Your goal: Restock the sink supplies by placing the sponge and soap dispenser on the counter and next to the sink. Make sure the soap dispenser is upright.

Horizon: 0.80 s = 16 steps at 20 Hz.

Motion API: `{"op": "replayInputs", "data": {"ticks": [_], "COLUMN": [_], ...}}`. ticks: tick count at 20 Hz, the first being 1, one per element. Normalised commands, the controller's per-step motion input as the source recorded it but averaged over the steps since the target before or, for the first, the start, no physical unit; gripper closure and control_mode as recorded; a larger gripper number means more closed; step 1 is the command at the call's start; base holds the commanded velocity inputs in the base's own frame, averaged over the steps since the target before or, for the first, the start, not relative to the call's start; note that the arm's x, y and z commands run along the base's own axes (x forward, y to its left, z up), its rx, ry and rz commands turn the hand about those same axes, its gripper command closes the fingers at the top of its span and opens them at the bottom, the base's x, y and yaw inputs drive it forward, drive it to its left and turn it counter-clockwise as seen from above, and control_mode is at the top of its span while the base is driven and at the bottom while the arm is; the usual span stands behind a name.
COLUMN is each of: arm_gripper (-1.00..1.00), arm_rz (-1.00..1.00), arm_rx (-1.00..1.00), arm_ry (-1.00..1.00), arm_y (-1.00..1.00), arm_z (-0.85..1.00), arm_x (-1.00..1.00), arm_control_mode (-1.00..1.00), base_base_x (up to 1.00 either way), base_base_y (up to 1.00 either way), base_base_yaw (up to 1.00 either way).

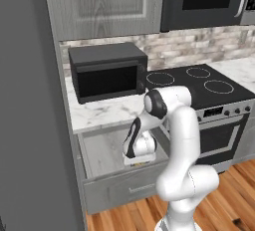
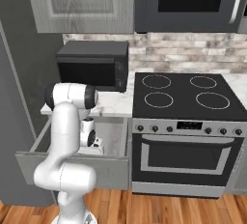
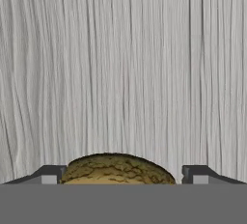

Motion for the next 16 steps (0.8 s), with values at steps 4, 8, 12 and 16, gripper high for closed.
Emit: {"op": "replayInputs", "data": {"ticks": [4, 8, 12, 16], "arm_gripper": [1.0, 1.0, 1.0, 1.0], "arm_rz": [0.0, 0.0, 0.0, 0.0], "arm_rx": [-0.01, 0.0, 0.0, 0.0], "arm_ry": [0.0, 0.0, 0.0, 0.0], "arm_y": [0.02, 0.02, 0.04, 0.0], "arm_z": [-0.24, -0.05, 0.0, 0.0], "arm_x": [0.0, 0.0, 0.0, 0.0], "arm_control_mode": [-1.0, -1.0, -1.0, -1.0], "base_base_x": [0.0, 0.0, 0.0, 0.0], "base_base_y": [0.0, 0.0, 0.0, 0.0], "base_base_yaw": [0.0, 0.0, 0.0, 0.0]}}
